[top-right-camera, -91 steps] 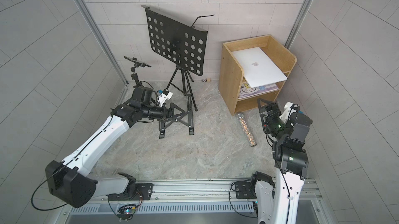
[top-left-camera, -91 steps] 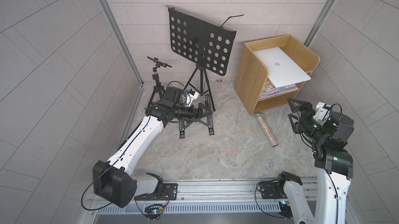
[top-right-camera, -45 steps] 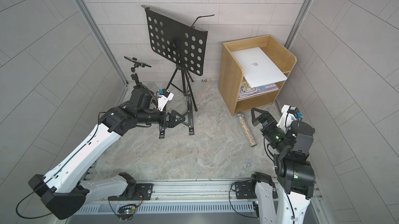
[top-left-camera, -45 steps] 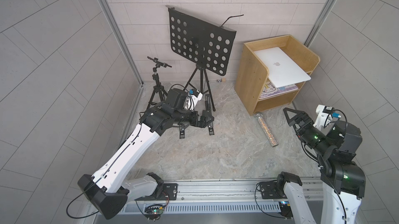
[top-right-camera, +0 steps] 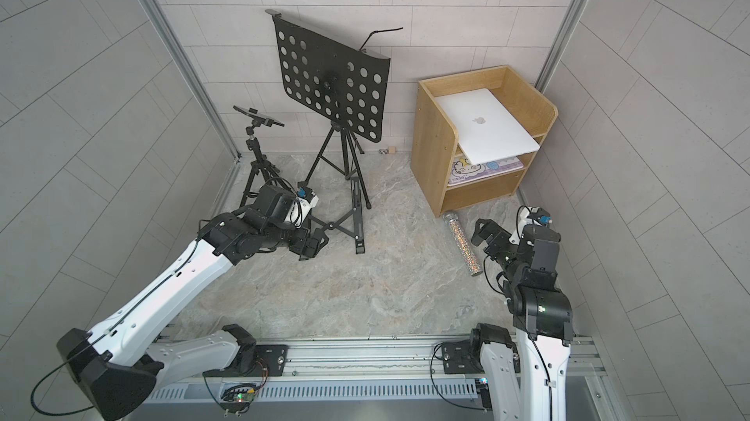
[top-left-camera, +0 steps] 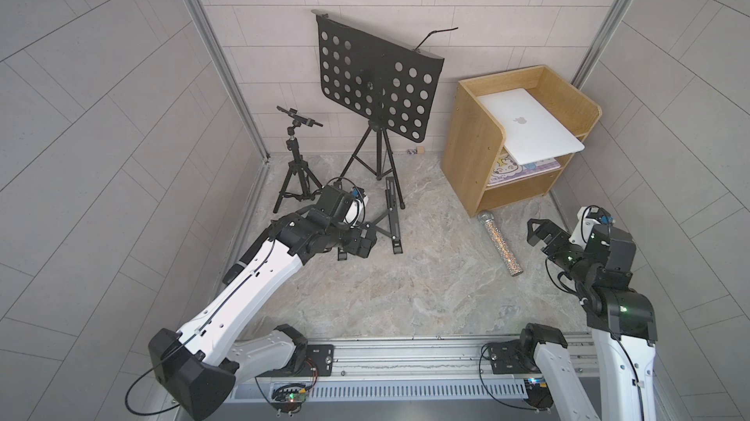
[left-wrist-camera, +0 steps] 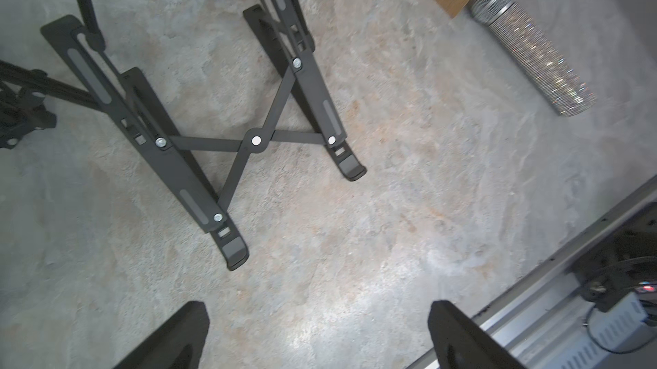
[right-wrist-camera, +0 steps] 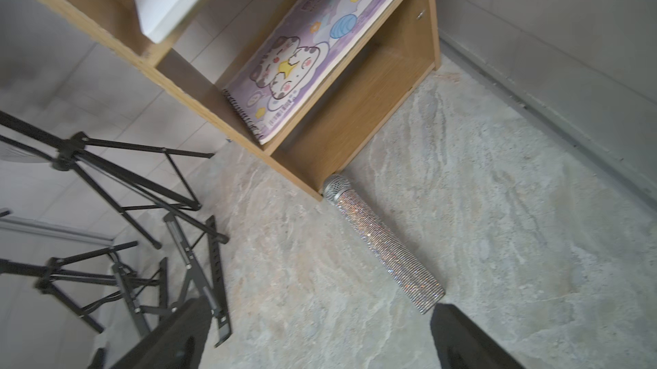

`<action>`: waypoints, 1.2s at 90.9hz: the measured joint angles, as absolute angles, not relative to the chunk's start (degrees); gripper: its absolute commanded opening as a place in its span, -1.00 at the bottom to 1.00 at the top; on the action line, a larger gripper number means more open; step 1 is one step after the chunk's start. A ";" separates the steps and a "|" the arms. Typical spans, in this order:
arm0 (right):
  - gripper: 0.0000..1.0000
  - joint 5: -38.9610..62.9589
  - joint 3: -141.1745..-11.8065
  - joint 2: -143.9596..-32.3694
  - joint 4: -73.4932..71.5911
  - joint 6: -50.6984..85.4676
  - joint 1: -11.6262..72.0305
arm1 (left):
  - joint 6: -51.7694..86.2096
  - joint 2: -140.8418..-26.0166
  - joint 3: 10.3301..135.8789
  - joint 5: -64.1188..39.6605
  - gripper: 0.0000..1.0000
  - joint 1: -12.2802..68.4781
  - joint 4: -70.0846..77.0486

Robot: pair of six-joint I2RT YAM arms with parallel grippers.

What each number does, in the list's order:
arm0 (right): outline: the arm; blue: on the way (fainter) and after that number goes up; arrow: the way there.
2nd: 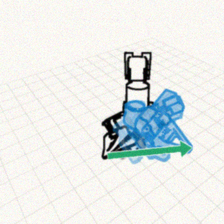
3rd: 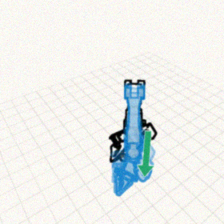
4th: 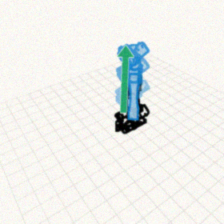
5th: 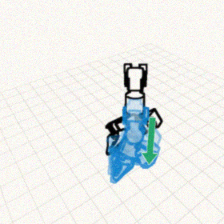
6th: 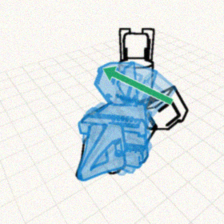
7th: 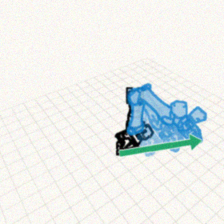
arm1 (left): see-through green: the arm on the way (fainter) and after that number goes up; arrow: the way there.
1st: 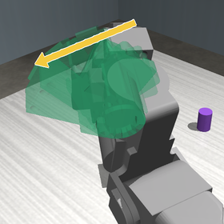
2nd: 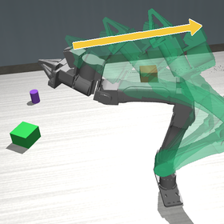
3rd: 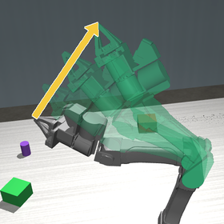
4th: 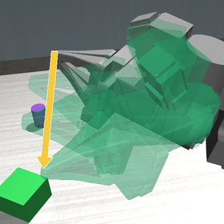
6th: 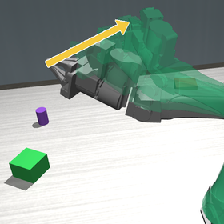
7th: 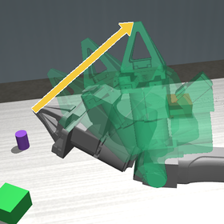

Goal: Close the laptop lid and set it aside
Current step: Reset both arms

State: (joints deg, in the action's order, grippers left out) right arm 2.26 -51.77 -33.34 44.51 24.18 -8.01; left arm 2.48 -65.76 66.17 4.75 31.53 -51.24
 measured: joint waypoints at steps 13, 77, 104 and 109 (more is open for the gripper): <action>1.00 -4.49 -42.70 -31.48 36.86 19.62 -7.57 | 0.64 -64.53 63.26 9.63 1.00 31.53 -50.65; 1.00 -21.82 -10.83 -37.32 -4.36 20.67 -7.49 | 9.58 -60.64 52.27 34.68 1.00 31.53 -44.97; 1.00 -18.74 -10.44 -59.24 -27.20 16.95 -6.17 | 13.72 -60.07 49.06 36.36 1.00 31.53 -43.66; 1.00 -17.54 -11.31 -64.23 -31.00 15.97 -5.15 | 13.76 -59.94 49.06 36.53 1.00 31.53 -43.29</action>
State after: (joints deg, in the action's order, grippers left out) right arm -17.54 -11.31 -64.23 -31.00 15.97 -5.15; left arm 13.76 -59.94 49.06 36.53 31.53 -43.29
